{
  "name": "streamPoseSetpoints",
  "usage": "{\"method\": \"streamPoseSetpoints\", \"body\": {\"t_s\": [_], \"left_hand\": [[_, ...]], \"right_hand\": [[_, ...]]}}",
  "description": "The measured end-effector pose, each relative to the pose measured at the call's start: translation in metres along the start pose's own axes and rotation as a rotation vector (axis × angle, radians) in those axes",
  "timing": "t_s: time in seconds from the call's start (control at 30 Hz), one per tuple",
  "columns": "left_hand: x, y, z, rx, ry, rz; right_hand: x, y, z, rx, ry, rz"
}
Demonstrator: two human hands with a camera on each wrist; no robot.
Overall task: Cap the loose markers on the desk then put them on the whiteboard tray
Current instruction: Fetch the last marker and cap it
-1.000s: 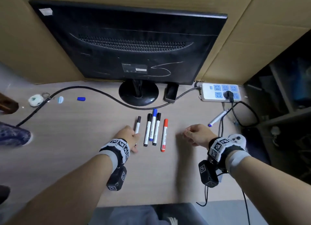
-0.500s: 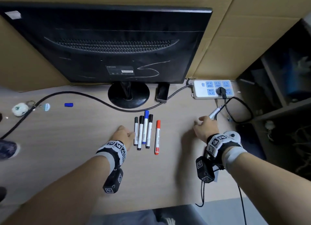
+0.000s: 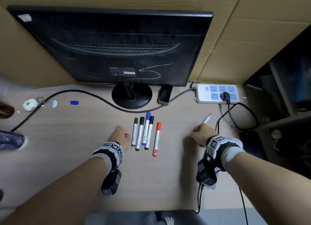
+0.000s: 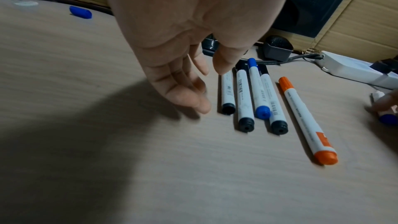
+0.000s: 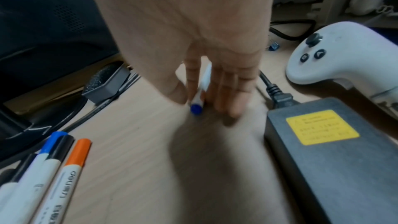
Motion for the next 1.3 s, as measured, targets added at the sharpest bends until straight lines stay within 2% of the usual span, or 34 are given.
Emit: {"method": "streamPoseSetpoints", "body": {"t_s": [0.07, 0.17, 0.27, 0.33, 0.47, 0.57, 0.67, 0.77, 0.9, 1.03, 1.13, 1.23, 1.3], "left_hand": [[-0.003, 0.004, -0.001, 0.003, 0.023, -0.011], [-0.009, 0.009, -0.004, 0.026, 0.049, -0.014], [-0.016, 0.01, -0.008, 0.055, 0.031, -0.006], [-0.02, 0.009, -0.011, 0.069, 0.032, -0.001], [-0.026, 0.0, -0.02, 0.09, 0.028, 0.002], [-0.031, -0.011, -0.033, 0.118, 0.047, -0.001], [-0.032, -0.024, -0.057, 0.163, 0.047, 0.028], [-0.042, -0.038, -0.091, 0.245, 0.022, 0.053], [-0.068, -0.053, -0.139, 0.311, -0.078, 0.036], [-0.097, -0.076, -0.178, 0.296, -0.258, 0.071], [-0.114, -0.098, -0.197, 0.248, -0.322, 0.088], [-0.123, -0.119, -0.203, 0.13, -0.374, 0.129], [-0.128, -0.129, -0.201, 0.116, -0.363, 0.187]], "right_hand": [[0.0, -0.004, 0.004, 0.014, -0.013, 0.051], [-0.009, -0.004, 0.003, 0.116, -0.014, 0.023], [-0.015, -0.001, -0.001, 0.205, -0.074, 0.094], [-0.016, 0.0, -0.001, 0.205, -0.099, 0.122], [-0.032, 0.005, 0.008, 0.061, -0.113, 0.011], [-0.057, 0.021, 0.018, -0.114, -0.015, -0.169], [-0.085, 0.048, 0.03, -0.314, -0.015, -0.28], [-0.112, 0.067, 0.042, -0.398, 0.028, -0.355], [-0.15, 0.086, 0.066, -0.444, -0.04, -0.402], [-0.189, 0.105, 0.09, -0.471, -0.166, -0.427], [-0.213, 0.117, 0.104, -0.471, -0.224, -0.428], [-0.23, 0.126, 0.114, -0.474, -0.242, -0.423], [-0.234, 0.128, 0.117, -0.462, -0.244, -0.415]]}}
Point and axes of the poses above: each hand's wrist, its own y-axis away from the middle knuckle, its own z-axis out of the palm, x = y × z, the point moved 5 cm from there along -y, towards the middle knuckle, and after that the axes turned 8 degrees about z, right-handed, at the moved point
